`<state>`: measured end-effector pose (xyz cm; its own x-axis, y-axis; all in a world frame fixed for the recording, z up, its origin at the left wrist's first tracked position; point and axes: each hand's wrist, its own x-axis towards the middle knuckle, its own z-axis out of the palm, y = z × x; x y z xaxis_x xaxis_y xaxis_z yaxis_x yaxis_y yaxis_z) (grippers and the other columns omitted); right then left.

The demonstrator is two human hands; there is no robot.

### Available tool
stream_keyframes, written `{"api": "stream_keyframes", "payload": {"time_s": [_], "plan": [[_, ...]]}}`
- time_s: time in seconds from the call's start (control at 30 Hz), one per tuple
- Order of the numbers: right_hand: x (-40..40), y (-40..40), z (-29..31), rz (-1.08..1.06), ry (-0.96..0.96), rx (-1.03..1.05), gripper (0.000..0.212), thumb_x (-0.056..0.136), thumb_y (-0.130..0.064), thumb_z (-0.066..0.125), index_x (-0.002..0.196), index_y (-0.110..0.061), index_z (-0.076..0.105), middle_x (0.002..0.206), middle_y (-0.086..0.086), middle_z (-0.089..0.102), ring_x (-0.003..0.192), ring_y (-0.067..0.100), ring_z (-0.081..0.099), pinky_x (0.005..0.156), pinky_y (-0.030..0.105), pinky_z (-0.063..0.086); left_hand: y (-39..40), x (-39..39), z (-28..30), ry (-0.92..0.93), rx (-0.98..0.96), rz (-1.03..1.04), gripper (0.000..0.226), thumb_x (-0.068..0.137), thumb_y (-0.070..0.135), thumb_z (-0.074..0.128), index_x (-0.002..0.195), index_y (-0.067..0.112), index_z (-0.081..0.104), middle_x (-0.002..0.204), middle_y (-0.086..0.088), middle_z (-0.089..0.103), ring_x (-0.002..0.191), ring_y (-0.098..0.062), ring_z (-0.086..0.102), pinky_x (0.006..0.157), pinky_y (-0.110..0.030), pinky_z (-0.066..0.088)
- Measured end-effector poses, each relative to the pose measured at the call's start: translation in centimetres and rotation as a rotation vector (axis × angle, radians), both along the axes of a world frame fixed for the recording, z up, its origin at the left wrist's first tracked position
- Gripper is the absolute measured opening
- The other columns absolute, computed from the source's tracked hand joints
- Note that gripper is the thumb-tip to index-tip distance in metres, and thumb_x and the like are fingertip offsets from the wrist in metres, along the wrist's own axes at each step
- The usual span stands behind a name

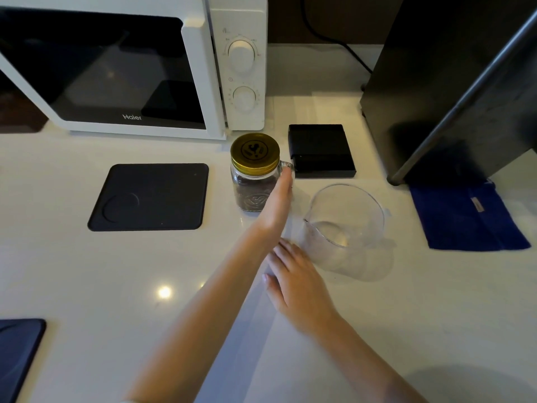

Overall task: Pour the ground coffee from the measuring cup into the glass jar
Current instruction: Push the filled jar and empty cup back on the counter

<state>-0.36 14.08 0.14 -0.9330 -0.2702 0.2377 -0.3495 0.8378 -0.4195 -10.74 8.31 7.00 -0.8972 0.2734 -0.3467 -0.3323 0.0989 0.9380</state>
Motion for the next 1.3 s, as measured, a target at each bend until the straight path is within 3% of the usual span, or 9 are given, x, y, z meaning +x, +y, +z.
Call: {"api": "stream_keyframes", "payload": {"time_s": [0.13,0.27,0.37,0.5,0.57,0.7,0.97,1.17,1.3], "plan": [[0.1,0.1,-0.2,-0.016,0.028,-0.01,0.03,0.088,-0.017,0.052,0.111,0.001,0.056,0.118,0.017,0.06,0.119,0.031,0.049,0.1,0.042,0.042,-1.0,1.4,1.3,-0.104,0.21,-0.043,0.057,0.097,0.045,0.021,0.146,0.015,0.018,0.155,0.0,0.02,0.141,-0.016,0.017,0.112,-0.032,0.014],[0.1,0.1,-0.3,0.001,0.037,-0.014,0.035,0.088,-0.016,0.052,0.117,0.002,0.054,0.124,0.02,0.058,0.12,0.033,0.049,0.101,0.043,0.041,-4.4,4.1,0.7,-0.002,0.004,-0.034,0.041,0.092,0.04,0.043,0.121,0.013,0.056,0.125,-0.003,0.059,0.111,-0.013,0.056,0.093,-0.028,0.041],[0.2,0.1,-0.3,0.007,0.019,-0.007,0.041,0.085,-0.01,0.064,0.122,0.003,0.053,0.128,0.021,0.056,0.122,0.034,0.048,0.103,0.048,0.039,-6.3,7.0,-1.5,0.247,-0.348,0.097,0.029,0.094,0.025,0.044,0.107,0.012,0.067,0.108,-0.004,0.068,0.101,-0.013,0.06,0.084,-0.02,0.042],[0.8,0.3,0.2,-0.003,0.058,-0.13,0.02,0.081,-0.002,0.066,0.101,-0.001,0.064,0.11,0.018,0.066,0.109,0.031,0.057,0.095,0.04,0.047,-7.2,9.3,-4.3,0.556,-0.653,0.129,0.034,0.097,0.015,0.038,0.124,0.003,0.055,0.135,-0.012,0.052,0.126,-0.023,0.046,0.102,-0.016,0.023],[1.3,0.7,0.8,-0.004,0.073,-0.2,0.014,0.085,-0.003,0.059,0.098,-0.003,0.064,0.101,0.013,0.067,0.102,0.027,0.059,0.09,0.036,0.047,-7.0,9.7,-5.4,0.642,-0.756,0.009,0.044,0.098,0.023,0.032,0.138,0.006,0.038,0.15,-0.007,0.028,0.141,-0.019,0.018,0.111,-0.023,0.007],[3.0,1.9,1.5,-0.081,0.107,-0.26,0.015,0.086,-0.005,0.054,0.096,-0.006,0.065,0.092,0.007,0.068,0.09,0.023,0.061,0.079,0.033,0.049,-6.3,10.0,-7.1,0.653,-1.017,-0.153,0.054,0.099,0.037,0.017,0.147,0.018,0.003,0.15,0.006,-0.015,0.133,-0.008,-0.026,0.107,-0.026,-0.018],[4.8,7.2,1.9,-0.61,0.031,-0.75,0.019,0.092,-0.01,0.052,0.078,-0.017,0.064,0.072,0.003,0.067,0.068,0.019,0.06,0.063,0.016,0.044,-6.2,9.9,-7.4,0.632,-1.123,-0.19,0.056,0.097,0.039,0.018,0.148,0.02,0.005,0.158,-0.001,-0.002,0.143,-0.015,-0.009,0.112,-0.034,-0.009],[0.9,11.1,3.0,-0.739,-0.134,-1.042,0.028,0.098,-0.024,0.044,0.124,-0.021,0.053,0.125,0.002,0.056,0.112,0.018,0.052,0.097,0.037,0.041,-6.2,10.0,-7.2,0.624,-1.101,-0.185,0.055,0.097,0.039,0.019,0.148,0.02,0.006,0.158,0.0,-0.001,0.143,-0.015,-0.008,0.112,-0.035,-0.008],[-0.9,10.9,4.1,-0.61,-0.241,-1.163,0.027,0.098,-0.032,0.041,0.123,-0.031,0.052,0.126,-0.003,0.055,0.112,0.016,0.054,0.094,0.035,0.042,-6.2,10.0,-7.2,0.636,-1.084,-0.17,0.055,0.097,0.039,0.02,0.148,0.021,0.007,0.158,0.001,-0.001,0.143,-0.013,-0.008,0.112,-0.033,-0.009]]}}
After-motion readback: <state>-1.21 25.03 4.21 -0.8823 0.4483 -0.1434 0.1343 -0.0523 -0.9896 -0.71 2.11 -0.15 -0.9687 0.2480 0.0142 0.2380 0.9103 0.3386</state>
